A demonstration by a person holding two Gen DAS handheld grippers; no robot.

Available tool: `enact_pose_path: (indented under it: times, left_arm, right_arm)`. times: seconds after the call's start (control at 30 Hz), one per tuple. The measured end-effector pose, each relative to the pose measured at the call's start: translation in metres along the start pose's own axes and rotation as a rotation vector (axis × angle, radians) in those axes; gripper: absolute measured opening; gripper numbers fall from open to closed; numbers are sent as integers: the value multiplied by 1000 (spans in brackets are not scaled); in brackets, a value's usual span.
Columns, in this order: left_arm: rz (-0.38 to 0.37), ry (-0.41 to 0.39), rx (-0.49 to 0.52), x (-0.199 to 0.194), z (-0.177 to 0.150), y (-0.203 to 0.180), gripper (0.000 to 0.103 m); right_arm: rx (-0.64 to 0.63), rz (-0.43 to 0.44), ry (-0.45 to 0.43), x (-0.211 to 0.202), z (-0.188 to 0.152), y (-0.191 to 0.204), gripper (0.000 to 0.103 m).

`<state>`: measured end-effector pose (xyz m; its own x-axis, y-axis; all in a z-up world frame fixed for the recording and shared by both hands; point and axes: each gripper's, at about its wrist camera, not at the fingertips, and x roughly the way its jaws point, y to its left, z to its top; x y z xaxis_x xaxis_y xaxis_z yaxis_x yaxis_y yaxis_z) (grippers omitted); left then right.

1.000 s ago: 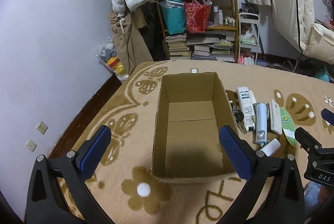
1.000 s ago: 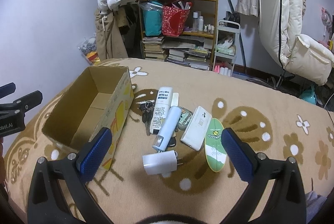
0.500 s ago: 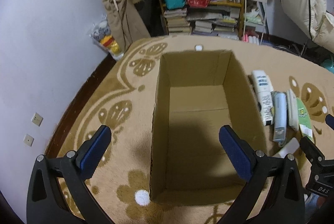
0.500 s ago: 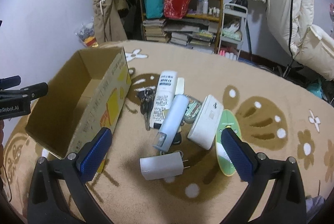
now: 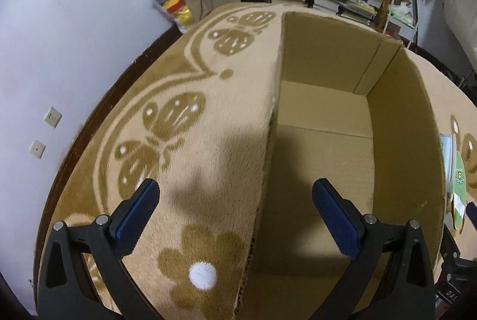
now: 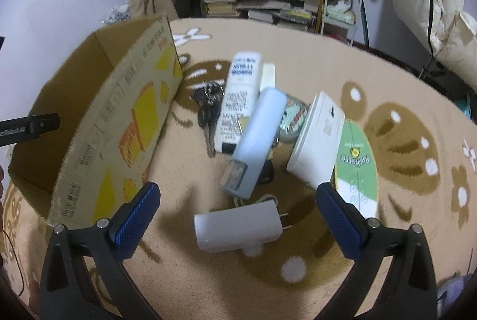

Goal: Organize rigid objects
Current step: 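Clamp the box wall with the left tool while the right tool grasps the white charger, then carry the white charger into the box with the right tool and release it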

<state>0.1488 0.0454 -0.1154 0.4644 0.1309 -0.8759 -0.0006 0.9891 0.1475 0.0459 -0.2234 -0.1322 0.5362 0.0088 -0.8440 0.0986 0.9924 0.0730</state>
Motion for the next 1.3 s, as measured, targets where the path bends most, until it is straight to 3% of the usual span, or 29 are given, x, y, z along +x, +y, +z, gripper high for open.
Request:
enact_pose_path:
  times: [0.17, 0.43, 0.57, 0.93, 1.2, 1.3]
  left_arm:
    - [-8, 22, 9, 0, 1, 1, 82]
    - [-39, 78, 17, 8, -4, 1, 36]
    - [-66, 84, 21, 9, -5, -1, 24]
    - [-72, 109, 59, 12, -8, -10, 10]
    - [-65, 108, 58, 14, -9, -10, 11]
    - [-30, 100, 82, 14, -9, -14, 12]
  right_arm:
    - [26, 12, 45, 11, -6, -4, 102]
    - [29, 35, 136, 29, -15, -6, 72]
    - [14, 28, 126, 30, -16, -4, 70]
    - [26, 17, 80, 22, -14, -5, 69]
    - [29, 25, 14, 7, -5, -5, 69]
    - [31, 37, -7, 0, -1, -4, 69]
